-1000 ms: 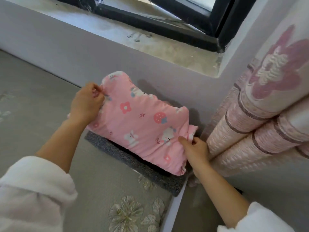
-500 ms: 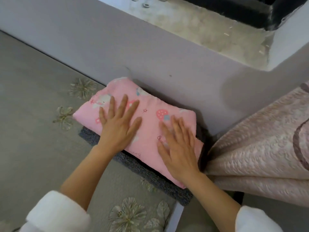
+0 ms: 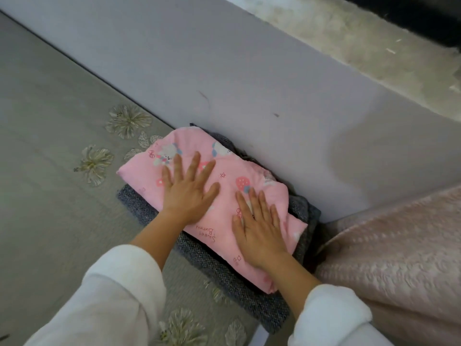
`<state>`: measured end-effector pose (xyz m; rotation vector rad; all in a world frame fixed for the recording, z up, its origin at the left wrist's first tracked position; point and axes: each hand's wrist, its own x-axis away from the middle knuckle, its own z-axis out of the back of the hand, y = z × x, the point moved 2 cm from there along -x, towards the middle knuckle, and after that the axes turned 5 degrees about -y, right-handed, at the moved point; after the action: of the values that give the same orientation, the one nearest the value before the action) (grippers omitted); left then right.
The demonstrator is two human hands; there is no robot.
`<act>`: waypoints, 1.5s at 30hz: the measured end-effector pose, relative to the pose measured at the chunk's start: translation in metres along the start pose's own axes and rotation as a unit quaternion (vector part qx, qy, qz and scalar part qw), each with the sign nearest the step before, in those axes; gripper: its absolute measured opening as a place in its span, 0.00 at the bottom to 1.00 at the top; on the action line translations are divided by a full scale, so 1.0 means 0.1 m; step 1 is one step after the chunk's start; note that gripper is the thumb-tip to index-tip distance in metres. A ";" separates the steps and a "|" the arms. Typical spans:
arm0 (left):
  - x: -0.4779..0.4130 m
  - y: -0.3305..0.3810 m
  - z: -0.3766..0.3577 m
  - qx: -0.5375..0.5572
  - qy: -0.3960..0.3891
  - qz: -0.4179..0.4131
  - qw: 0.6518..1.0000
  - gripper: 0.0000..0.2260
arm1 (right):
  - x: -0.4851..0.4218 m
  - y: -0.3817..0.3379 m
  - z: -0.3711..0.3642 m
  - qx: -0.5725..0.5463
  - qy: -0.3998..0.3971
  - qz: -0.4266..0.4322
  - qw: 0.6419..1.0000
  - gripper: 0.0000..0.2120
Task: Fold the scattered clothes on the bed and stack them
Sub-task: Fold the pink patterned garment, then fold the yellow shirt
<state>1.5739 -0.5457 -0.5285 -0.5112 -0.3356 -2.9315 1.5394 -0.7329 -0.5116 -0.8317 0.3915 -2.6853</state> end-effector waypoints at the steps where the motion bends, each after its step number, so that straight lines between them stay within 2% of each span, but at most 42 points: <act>1: 0.01 0.01 0.03 -0.002 0.002 0.000 1.000 0.30 | 0.01 0.00 0.03 0.002 -0.001 0.003 1.000 0.26; 6: 0.27 0.19 0.32 -0.004 0.016 0.027 1.000 0.27 | 0.20 -0.07 0.26 0.029 0.017 0.017 0.999 0.26; 9: 0.65 0.30 0.55 0.051 0.033 0.053 0.997 0.24 | 0.39 -0.16 0.48 0.030 0.074 0.029 0.996 0.25; 12: 1.24 0.28 0.68 0.091 0.082 0.064 0.990 0.22 | 0.73 -0.31 0.61 0.006 0.127 0.064 0.990 0.22; 20: 3.33 0.05 0.41 0.194 0.109 0.197 0.955 0.21 | 2.18 -0.78 0.16 0.028 0.085 0.179 0.980 0.22; 26: 5.00 0.05 0.18 0.178 0.141 0.280 0.933 0.19 | 3.27 -1.22 -0.36 0.090 0.017 0.262 0.961 0.24; 32: 6.55 -0.24 -0.09 0.155 0.142 0.397 0.893 0.20 | 4.12 -2.01 -1.04 0.150 -0.043 0.360 0.920 0.26; 39: 8.46 -0.94 -0.48 0.154 0.183 0.527 0.816 0.19 | 5.26 -3.27 -2.11 0.231 -0.087 0.479 0.843 0.27; 45: 10.34 -1.67 -1.08 0.173 0.188 0.615 0.746 0.19 | 6.53 -4.35 -3.42 0.252 -0.133 0.546 0.788 0.27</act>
<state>0.5462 -0.5200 -0.2992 0.0014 -0.2973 -1.5470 0.7378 -0.5126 -0.3076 -0.5294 0.0214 -1.4367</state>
